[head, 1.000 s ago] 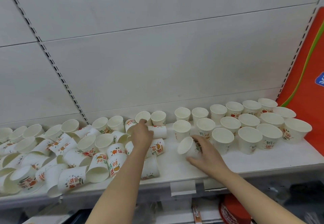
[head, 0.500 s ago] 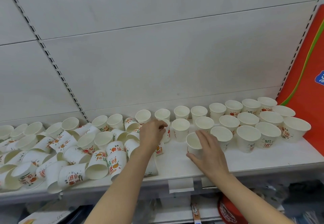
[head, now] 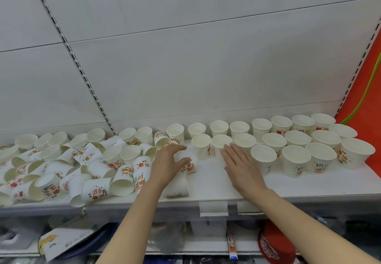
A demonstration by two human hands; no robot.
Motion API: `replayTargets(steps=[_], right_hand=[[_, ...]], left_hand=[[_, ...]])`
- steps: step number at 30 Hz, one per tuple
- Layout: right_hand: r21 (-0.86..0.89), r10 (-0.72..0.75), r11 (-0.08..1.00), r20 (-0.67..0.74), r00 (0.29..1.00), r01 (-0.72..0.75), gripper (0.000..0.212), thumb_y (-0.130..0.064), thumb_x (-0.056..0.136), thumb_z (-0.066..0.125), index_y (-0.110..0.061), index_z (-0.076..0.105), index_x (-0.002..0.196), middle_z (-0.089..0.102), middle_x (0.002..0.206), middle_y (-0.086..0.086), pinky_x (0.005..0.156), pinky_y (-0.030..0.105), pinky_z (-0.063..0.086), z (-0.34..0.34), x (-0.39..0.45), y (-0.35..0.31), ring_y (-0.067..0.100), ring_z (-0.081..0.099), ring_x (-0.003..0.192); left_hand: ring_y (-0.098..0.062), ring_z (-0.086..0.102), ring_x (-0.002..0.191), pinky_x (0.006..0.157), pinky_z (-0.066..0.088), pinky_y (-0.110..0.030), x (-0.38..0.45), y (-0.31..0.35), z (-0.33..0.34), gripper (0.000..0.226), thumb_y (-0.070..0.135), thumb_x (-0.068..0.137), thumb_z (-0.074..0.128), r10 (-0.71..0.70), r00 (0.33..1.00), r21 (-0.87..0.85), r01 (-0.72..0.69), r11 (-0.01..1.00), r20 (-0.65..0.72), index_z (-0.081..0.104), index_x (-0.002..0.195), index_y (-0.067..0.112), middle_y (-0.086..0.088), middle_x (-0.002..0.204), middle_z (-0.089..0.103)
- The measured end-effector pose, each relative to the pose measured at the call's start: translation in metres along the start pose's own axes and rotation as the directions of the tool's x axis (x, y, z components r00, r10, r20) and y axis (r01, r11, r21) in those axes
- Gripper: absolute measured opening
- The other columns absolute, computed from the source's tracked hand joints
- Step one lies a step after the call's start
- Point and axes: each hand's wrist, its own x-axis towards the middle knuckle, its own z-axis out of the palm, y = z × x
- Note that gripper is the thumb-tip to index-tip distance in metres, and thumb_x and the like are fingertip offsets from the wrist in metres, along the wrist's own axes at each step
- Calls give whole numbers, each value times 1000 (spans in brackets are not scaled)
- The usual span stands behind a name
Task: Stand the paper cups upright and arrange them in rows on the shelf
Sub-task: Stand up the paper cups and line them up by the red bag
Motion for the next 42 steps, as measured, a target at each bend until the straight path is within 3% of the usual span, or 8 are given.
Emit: replayTargets(steps=[5,13,16,19,23,29,35,42], right_hand=[[139,-68,987,-89,994,80,46,-25,89,44,-7,56,129,57,131,8,102,39,34,-6,0,-29,27,44,124],[224,-117,967,-22,993,119,51,-17,75,77,-12,61,122,63,123,3,92,37,49,-10,16,-55,24,58,112],[289,-85,956,81,993,58,50,-16,84,66,-13,52,132,56,131,4,99,39,43,-9,34,-62,25,53,119],[351,-98,936,196,976,24,58,-19,86,63,-12,44,140,48,141,6,107,39,37,-2,50,-79,26,44,128],[313,-130,950,328,936,22,70,-31,83,63,-17,33,145,39,146,3,110,36,28,14,67,-101,24,35,133],[208,18,974,321,947,-89,74,-41,79,66,-20,33,143,49,125,7,98,37,35,27,70,-117,29,47,114],[361,354,849,152,923,-385,77,-45,77,66,-24,35,144,48,125,-2,87,31,45,-13,32,-124,17,48,113],[598,790,510,-42,612,-618,75,-29,69,83,-21,43,132,48,127,-7,94,28,40,-64,-29,-80,10,45,116]], left_hand=[[-13,39,129,107,30,-38,-44,-17,-21,81,74,61,66,18,976,232,-70,970,217,52,132,39,14,139,48],[-14,29,135,111,8,-38,-49,-15,-10,72,59,68,66,166,948,474,-281,835,271,44,133,37,14,137,47],[-11,33,132,113,8,-36,-57,-23,-8,68,58,66,61,196,966,347,-244,905,169,48,128,34,15,129,52],[-3,37,121,101,23,-26,-70,-31,-17,70,53,64,69,67,997,-2,-68,998,-41,47,129,36,22,123,50],[1,52,111,92,41,-24,-78,-40,-31,83,44,68,83,-72,990,-371,23,928,-120,38,138,42,26,122,53],[-1,52,112,92,45,-27,-71,-42,-50,81,54,68,76,-70,988,-465,-2,885,-138,36,138,46,26,131,49],[1,45,124,96,37,-17,-63,-19,-47,76,41,73,80,-62,970,-550,-80,831,-235,39,138,36,24,133,48],[-8,45,122,96,46,-33,-41,16,16,71,48,71,75,35,999,-297,-37,954,-10,44,134,33,14,134,48]])
